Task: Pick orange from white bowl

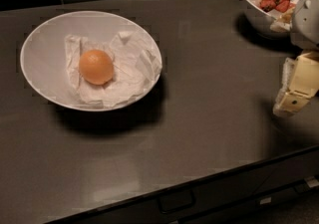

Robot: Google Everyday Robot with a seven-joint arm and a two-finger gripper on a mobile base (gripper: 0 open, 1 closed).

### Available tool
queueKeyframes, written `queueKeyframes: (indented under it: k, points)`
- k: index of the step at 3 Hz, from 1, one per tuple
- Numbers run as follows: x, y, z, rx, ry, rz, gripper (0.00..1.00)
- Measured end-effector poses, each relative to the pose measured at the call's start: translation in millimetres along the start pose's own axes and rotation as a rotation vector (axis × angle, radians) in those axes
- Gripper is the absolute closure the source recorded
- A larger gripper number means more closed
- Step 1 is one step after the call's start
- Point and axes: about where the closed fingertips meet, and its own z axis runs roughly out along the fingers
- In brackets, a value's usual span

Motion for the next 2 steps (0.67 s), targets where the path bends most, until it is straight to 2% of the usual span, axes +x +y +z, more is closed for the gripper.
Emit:
queueKeyframes:
  k: [1, 2]
  points:
    - [-0.1, 0.0, 0.0, 0.000, 0.000, 0.000, 0.00]
    - [-46.7, -4.6, 4.7, -0.013, 0.007, -0.126, 0.00]
